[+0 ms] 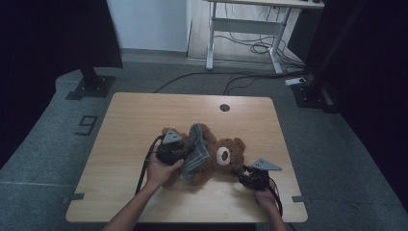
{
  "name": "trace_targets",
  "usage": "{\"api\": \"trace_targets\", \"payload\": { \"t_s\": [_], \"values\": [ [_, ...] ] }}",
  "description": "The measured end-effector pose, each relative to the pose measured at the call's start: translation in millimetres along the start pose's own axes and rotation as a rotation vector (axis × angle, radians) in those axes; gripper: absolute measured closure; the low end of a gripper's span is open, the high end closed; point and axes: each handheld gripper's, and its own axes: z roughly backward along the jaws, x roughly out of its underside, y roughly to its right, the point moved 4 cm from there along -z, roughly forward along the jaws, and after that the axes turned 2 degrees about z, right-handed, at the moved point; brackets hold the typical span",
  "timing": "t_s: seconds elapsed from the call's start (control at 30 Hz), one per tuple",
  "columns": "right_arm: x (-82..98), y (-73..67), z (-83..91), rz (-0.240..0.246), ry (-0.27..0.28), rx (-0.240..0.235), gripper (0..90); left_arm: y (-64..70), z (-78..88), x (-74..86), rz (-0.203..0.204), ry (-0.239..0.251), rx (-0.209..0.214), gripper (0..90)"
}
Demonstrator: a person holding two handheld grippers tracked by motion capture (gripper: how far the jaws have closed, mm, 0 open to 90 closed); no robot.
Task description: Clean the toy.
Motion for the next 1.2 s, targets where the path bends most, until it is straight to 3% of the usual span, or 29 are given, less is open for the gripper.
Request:
{"api": "trace_targets", "payload": {
  "t_s": [0.3, 0.4, 0.53, 0.7, 0.83, 1.03, 1.2],
  "values": [
    [0.0, 0.0, -0.1, -0.004, 0.001, 0.000, 61.0, -43.6, 18.6, 29.5, 0.077, -0.024, -0.084, 74.7],
    [-0.1, 0.2, -0.2, -0.005, 0.001, -0.001, 61.0, -53.7, 21.4, 34.5, 0.106, -0.037, -0.093, 74.7],
    [-0.1, 0.4, -0.3, -0.008, 0.002, -0.002, 61.0, -54.3, 27.9, 26.5, 0.101, -0.023, -0.101, 74.9],
    [-0.1, 0.9, -0.2, -0.016, 0.000, -0.005, 61.0, -27.9, 34.0, -1.7, 0.040, 0.027, -0.066, 75.4],
    [-0.1, 0.7, -0.2, -0.015, 0.000, -0.004, 61.0, 2.3, 25.7, -24.1, -0.019, 0.051, -0.023, 75.8],
    [0.0, 0.9, 0.0, -0.016, -0.002, -0.006, 61.0, 49.7, -8.6, -49.9, -0.084, 0.026, 0.060, 76.0],
    [0.1, 0.8, 0.0, -0.015, -0.001, -0.006, 60.9, 84.0, -45.5, -59.5, -0.107, -0.018, 0.123, 76.1]
  ]
}}
